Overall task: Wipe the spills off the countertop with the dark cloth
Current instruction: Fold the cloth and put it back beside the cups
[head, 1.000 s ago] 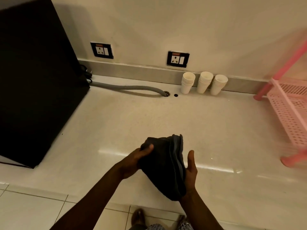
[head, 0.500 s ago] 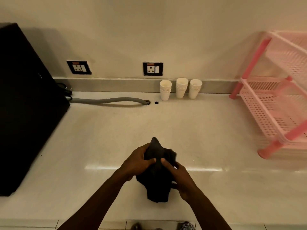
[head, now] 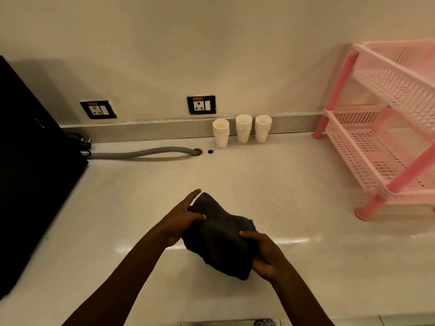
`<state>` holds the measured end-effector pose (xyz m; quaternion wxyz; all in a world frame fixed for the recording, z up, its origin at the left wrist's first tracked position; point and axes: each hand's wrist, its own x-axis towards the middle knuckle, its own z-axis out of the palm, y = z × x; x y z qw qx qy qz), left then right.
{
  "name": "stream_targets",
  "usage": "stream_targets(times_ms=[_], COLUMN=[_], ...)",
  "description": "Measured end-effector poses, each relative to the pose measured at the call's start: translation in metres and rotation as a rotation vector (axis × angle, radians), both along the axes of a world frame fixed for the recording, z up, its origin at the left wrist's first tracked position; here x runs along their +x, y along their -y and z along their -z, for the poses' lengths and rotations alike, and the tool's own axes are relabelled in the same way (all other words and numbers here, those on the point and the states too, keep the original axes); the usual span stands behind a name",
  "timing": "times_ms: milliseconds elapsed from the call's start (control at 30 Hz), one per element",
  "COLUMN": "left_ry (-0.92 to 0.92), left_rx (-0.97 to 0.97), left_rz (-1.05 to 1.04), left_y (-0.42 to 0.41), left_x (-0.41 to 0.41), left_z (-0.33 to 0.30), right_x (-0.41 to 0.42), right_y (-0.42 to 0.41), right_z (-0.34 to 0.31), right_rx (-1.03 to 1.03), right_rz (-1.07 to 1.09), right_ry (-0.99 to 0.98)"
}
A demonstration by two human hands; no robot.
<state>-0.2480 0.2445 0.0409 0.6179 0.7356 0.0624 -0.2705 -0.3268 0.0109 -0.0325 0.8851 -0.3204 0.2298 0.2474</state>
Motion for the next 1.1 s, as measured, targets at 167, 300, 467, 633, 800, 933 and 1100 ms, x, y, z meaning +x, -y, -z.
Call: stream_targets(times_ms=[167,300,467,633,800,933,1100], left_ry=[0.001,0.208,0.464,0.652,0.599,0.426,0.209], left_rx=[0.037,-0.34,-0.374,-0.17,-0.114,-0.162,-0.11], left_rz=[-0.003,0.034,0.033,0.142,0.399,0.622,0.761], left_y=[0.01,0.009,0.019,0.026,0.023,0.021,0.036], left_x=[0.009,0.022,0.03,0.036,0.047,0.057,0.076], left_z=[-0.005,-0.027,-0.053,-0.064,-0.076,-0.076,-0.059], right_x=[0.023,0.036,0.039,0.041,0.05,0.046,0.049], right_y=[0.022,0.048,0.081,0.093,0.119,0.142,0.172], right_z=[-0.034,-0.091,-0.152,-0.164,-0.154,-0.142,-0.119], right_rx=[-0.285,-0.635,-1.037,-1.415,-1.373,-0.877,-0.705], right_rz=[0.04,0.212,0.033,0.012,-0.209,-0.421,-0.481], right_ry=[0.123,0.681,1.242,1.321,1.195,1.012,0.904])
